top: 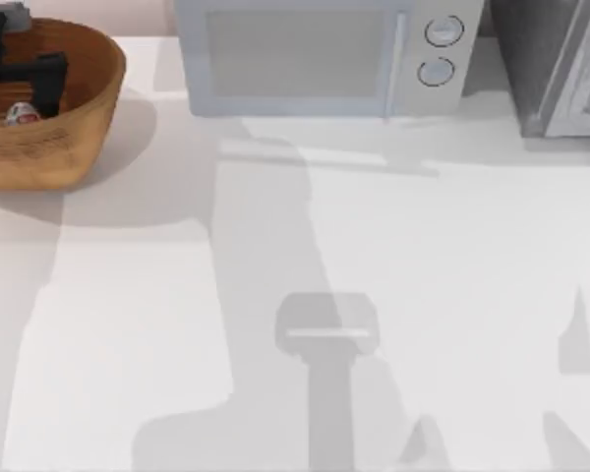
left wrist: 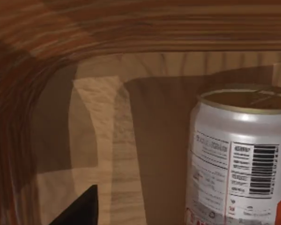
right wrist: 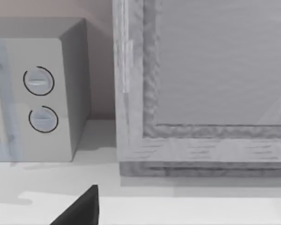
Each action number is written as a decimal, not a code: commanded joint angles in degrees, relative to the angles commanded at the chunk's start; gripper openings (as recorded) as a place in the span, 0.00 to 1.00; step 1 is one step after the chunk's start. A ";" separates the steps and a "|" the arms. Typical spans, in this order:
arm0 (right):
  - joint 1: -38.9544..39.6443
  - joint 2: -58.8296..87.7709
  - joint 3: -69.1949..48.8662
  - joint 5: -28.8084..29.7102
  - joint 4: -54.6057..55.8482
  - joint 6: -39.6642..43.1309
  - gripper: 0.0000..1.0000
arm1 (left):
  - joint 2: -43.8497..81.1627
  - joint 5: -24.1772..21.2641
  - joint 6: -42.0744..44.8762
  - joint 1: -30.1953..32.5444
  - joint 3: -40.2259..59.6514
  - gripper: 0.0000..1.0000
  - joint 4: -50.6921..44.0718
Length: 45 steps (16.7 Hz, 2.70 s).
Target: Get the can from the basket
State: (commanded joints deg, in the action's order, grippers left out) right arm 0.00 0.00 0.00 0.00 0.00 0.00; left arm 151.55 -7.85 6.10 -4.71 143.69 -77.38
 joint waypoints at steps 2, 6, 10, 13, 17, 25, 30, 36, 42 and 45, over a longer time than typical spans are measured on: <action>0.00 0.00 0.00 0.00 0.00 0.00 1.00 | -0.48 0.02 -0.23 0.22 -4.13 1.00 3.87; 0.00 0.00 0.00 0.00 0.00 0.00 1.00 | -0.68 0.04 -0.34 0.33 -5.89 1.00 5.57; 0.00 0.00 0.00 0.00 0.00 0.00 1.00 | -0.68 0.04 -0.34 0.33 -5.89 0.77 5.57; 0.00 0.00 0.00 0.00 0.00 0.00 1.00 | -0.68 0.04 -0.34 0.33 -5.89 0.55 5.57; 0.00 0.00 0.00 0.00 0.00 0.00 1.00 | -0.68 0.04 -0.34 0.33 -5.89 0.25 5.57; 0.00 0.00 0.00 0.00 0.00 0.00 1.00 | -0.68 0.04 -0.34 0.33 -5.89 0.00 5.57; 0.00 0.00 0.00 0.00 0.00 0.00 1.00 | -5.00 0.50 -1.49 0.25 -8.41 0.00 5.13; 0.00 0.00 0.00 0.00 0.00 0.00 1.00 | -16.31 5.74 -0.26 3.30 -15.64 0.00 14.92; 0.00 0.00 0.00 0.00 0.00 0.00 1.00 | -43.35 13.87 -1.30 5.22 -40.61 0.00 26.14; 0.00 0.00 0.00 0.00 0.00 0.00 1.00 | -55.02 15.79 -1.76 5.55 -59.78 0.00 30.92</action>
State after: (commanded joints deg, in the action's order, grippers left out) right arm 0.00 0.00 0.00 0.00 0.00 0.00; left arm 96.53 7.94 4.34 0.84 83.91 -46.46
